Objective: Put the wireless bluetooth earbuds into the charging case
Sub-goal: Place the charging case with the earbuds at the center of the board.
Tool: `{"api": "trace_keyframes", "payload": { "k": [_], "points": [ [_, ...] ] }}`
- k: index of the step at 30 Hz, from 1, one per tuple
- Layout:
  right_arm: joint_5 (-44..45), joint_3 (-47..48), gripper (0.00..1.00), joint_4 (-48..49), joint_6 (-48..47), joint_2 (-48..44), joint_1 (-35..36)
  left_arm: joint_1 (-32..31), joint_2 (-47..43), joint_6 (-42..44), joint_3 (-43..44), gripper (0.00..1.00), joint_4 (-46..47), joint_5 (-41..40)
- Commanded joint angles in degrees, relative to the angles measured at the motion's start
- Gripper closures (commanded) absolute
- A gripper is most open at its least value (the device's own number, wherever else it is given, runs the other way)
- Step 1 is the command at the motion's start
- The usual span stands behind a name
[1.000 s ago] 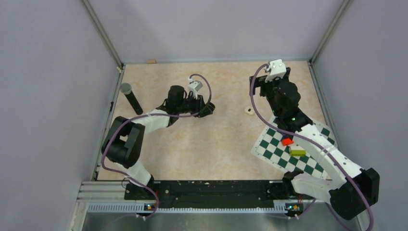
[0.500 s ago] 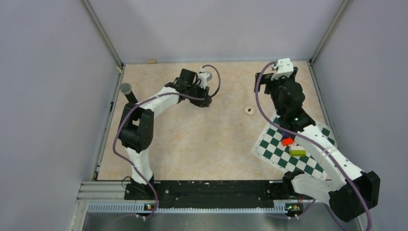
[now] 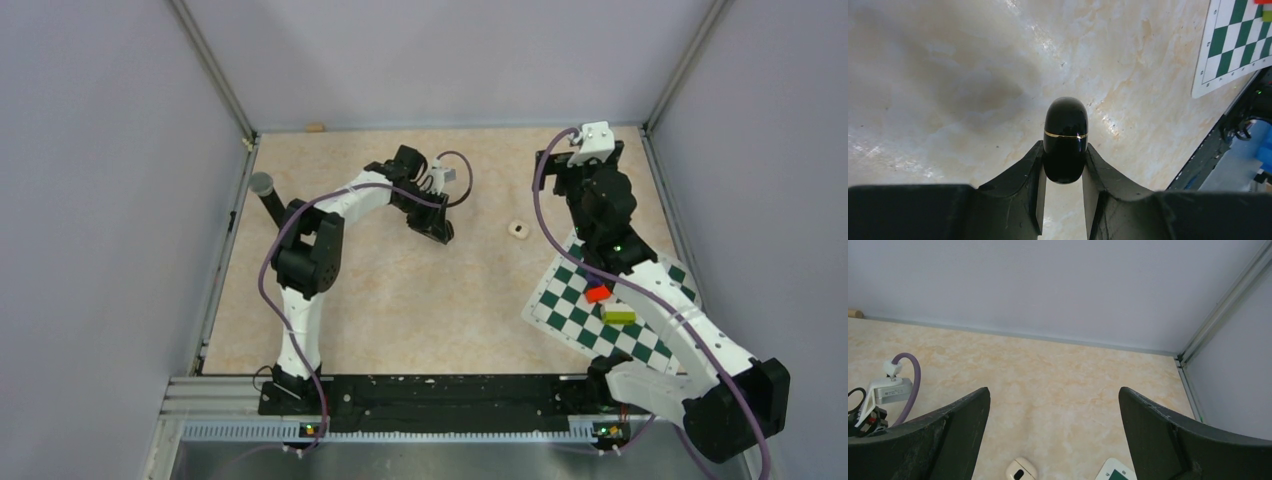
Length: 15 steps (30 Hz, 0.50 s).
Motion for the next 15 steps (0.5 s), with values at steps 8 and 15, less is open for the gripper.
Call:
{"api": "trace_keyframes", "payload": {
  "k": [8, 15],
  "points": [
    [1.1, -0.2, 0.02, 2.8, 1.1, -1.7, -1.2, 0.1, -0.8, -13.2, -2.5, 1.0, 8.7, -0.9],
    [1.3, -0.3, 0.02, 2.8, 1.3, -2.0, -1.6, 0.0, -1.8, -18.5, -5.2, 0.99, 11.6, -5.0]
  ]
}}
